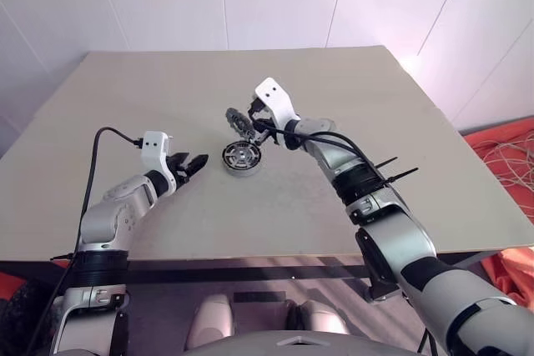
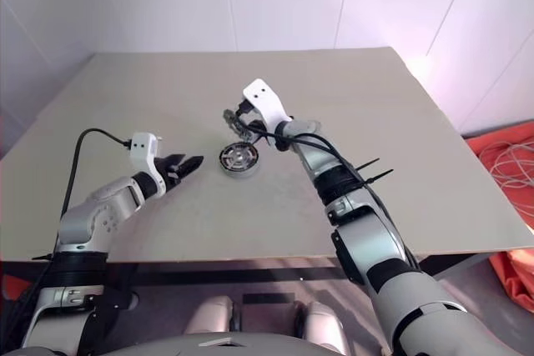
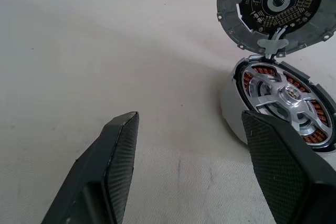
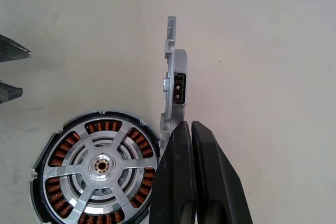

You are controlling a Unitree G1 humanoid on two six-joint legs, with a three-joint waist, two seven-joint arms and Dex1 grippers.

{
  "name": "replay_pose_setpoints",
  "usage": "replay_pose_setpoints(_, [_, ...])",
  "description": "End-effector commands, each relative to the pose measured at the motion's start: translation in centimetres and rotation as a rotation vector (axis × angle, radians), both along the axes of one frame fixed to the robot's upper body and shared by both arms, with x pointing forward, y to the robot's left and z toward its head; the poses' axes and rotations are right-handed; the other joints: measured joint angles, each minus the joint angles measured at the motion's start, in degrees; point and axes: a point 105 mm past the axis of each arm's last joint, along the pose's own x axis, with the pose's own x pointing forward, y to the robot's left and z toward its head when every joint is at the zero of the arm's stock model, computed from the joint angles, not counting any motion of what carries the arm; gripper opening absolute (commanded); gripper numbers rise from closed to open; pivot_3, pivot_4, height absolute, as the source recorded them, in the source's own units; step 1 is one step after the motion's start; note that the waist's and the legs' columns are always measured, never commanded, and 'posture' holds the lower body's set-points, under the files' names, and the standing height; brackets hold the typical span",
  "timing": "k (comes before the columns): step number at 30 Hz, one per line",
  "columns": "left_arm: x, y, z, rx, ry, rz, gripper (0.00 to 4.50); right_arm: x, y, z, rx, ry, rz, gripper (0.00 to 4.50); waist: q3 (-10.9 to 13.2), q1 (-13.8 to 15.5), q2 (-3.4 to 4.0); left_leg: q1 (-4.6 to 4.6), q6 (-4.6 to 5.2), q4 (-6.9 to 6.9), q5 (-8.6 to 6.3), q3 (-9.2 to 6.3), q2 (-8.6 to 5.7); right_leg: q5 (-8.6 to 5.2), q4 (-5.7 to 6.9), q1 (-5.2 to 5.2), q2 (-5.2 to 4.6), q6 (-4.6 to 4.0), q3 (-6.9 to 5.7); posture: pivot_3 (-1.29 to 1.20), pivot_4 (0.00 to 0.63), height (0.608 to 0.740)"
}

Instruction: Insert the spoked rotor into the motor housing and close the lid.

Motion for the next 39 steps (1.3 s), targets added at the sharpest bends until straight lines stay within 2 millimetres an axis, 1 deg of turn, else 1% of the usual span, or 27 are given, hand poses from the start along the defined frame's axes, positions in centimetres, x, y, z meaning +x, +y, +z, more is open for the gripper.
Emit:
replay_pose_setpoints(1, [0.3, 0.5, 2.0, 0.01, -0.07, 0.01, 3.31, -0.3, 0.6, 1.0, -0.011, -0.041, 0.037, 0.05, 0.0, -0.25, 0.0, -0.01, 0.0, 0.0, 0.0, 0.0, 0.0, 0.0, 0.0, 0.0, 0.0, 0.0, 0.0, 0.0, 0.0, 0.74])
replay_pose_setpoints(6, [0.3, 0.5, 2.1, 0.01, -0.074, 0.011, 3.31, -0.7, -1.6, -0.7, -0.167, -0.029, 0.102, 0.05, 0.0, -0.05, -0.01, 0.01, 0.02, 0.01, -0.01, 0.01, 0.0, 0.0, -0.01, 0.04, 0.0, 0.0, 0.0, 0.0, 0.0, 0.74])
replay_pose_setpoints(7, [0.3, 0.5, 2.1, 0.01, -0.074, 0.011, 3.31, -1.1, -2.2, -1.0, -0.202, -0.027, 0.136, 0.05, 0.01, -0.03, -0.01, 0.01, 0.03, 0.02, -0.02, 0.01, -0.01, 0.0, -0.03, 0.06, 0.0, 0.0, 0.0, 0.0, 0.0, 0.74])
replay_pose_setpoints(8, [0.3, 0.5, 2.0, 0.009, -0.074, 0.011, 3.31, -1.8, -2.7, -1.1, -0.264, -0.048, 0.215, 0.05, 0.01, 0.03, -0.01, 0.01, 0.03, 0.02, -0.02, 0.01, -0.01, 0.0, -0.03, 0.07, -0.01, 0.0, 0.0, 0.0, 0.0, 0.74])
replay_pose_setpoints(10, [0.3, 0.4, 2.0, 0.007, -0.073, 0.009, 3.31, -2.9, -3.4, -0.8, -0.364, -0.102, 0.333, 0.05, 0.02, 0.23, -0.03, -0.02, 0.06, 0.04, -0.04, 0.01, -0.01, 0.0, -0.04, 0.06, -0.01, 0.0, -0.01, 0.0, 0.0, 0.74])
replay_pose_setpoints(11, [0.4, 0.3, 1.9, 0.005, -0.071, 0.007, 3.31, -3.0, -3.8, -0.2, -0.431, -0.152, 0.377, 0.05, 0.02, 0.24, -0.03, -0.03, 0.08, 0.05, -0.04, 0.01, -0.01, 0.0, -0.04, 0.05, -0.01, 0.01, 0.0, 0.0, 0.0, 0.74])
replay_pose_setpoints(13, [0.4, 0.1, 1.8, 0.002, -0.07, 0.004, 3.31, -2.9, -4.1, 0.5, -0.502, -0.209, 0.418, 0.05, 0.02, 0.01, -0.04, -0.06, 0.08, 0.05, -0.04, 0.03, 0.0, -0.01, -0.02, 0.03, -0.01, 0.0, 0.0, 0.0, 0.0, 0.74])
replay_pose_setpoints(16, [0.6, -0.2, 1.8, -0.002, -0.073, -0.001, 3.31, -3.1, -3.5, 2.1, -0.543, -0.269, 0.506, 0.05, 0.02, -0.4, -0.04, -0.09, 0.23, 0.04, -0.13, 0.15, 0.08, -0.03, 0.0, 0.05, 0.0, -0.02, 0.0, 0.0, 0.0, 0.74])
replay_pose_setpoints(19, [0.6, -0.3, 1.8, -0.005, -0.075, -0.002, 3.31, -3.7, -2.9, 2.5, -0.573, -0.283, 0.601, 0.64, 0.02, -0.27, -0.04, -0.06, 0.24, 0.05, -0.13, 0.15, 0.1, -0.03, 0.01, 0.06, 0.01, -0.01, -0.01, 0.0, 0.0, 0.74])
replay_pose_setpoints(24, [0.4, -0.4, 1.7, -0.011, -0.075, 0.0, 3.31, -4.4, -2.1, 1.5, -0.647, -0.281, 0.734, 2.26, 0.02, -0.08, -0.04, -0.05, 0.46, 0.25, -0.25, 0.14, 0.11, -0.02, 0.0, 0.04, 0.01, -0.04, -0.02, 0.0, 0.0, 0.74])
replay_pose_setpoints(27, [0.2, -0.4, 1.7, -0.015, -0.075, 0.006, 3.31, -5.2, -1.6, 0.5, -0.688, -0.269, 0.829, 3.28, 0.03, -0.12, -0.05, -0.13, 0.58, 0.35, -0.32, 0.15, 0.11, -0.01, -0.01, 0.03, 0.0, -0.05, -0.02, 0.0, 0.0, 0.74])
replay_pose_setpoints(30, [0.1, -0.4, 1.6, -0.016, -0.074, 0.01, 3.31, -5.9, -1.3, -0.5, -0.727, -0.256, 0.909, 3.28, 0.03, -0.21, -0.05, -0.14, 0.58, 0.35, -0.32, 0.15, 0.13, -0.02, -0.01, 0.01, 0.0, -0.05, -0.03, 0.0, 0.0, 0.74])
replay_pose_setpoints(33, [-0.1, -0.4, 1.5, -0.019, -0.073, 0.013, 3.31, -6.1, -0.9, -1.2, -0.744, -0.247, 0.945, 3.28, 0.03, -0.25, -0.05, -0.13, 0.57, 0.35, -0.32, 0.15, 0.15, -0.02, 0.0, 0.0, 0.0, -0.05, -0.03, 0.0, 0.0, 0.74])
replay_pose_setpoints(39, [-0.5, -0.7, 1.2, -0.027, -0.067, 0.019, 3.31, -4.9, -0.1, -1.2, -0.765, -0.255, 0.924, 3.28, 0.03, -0.33, -0.05, -0.09, 0.53, 0.35, -0.3, 0.16, 0.16, -0.01, 0.05, 0.01, 0.0, -0.06, -0.03, 0.0, 0.0, 0.74])
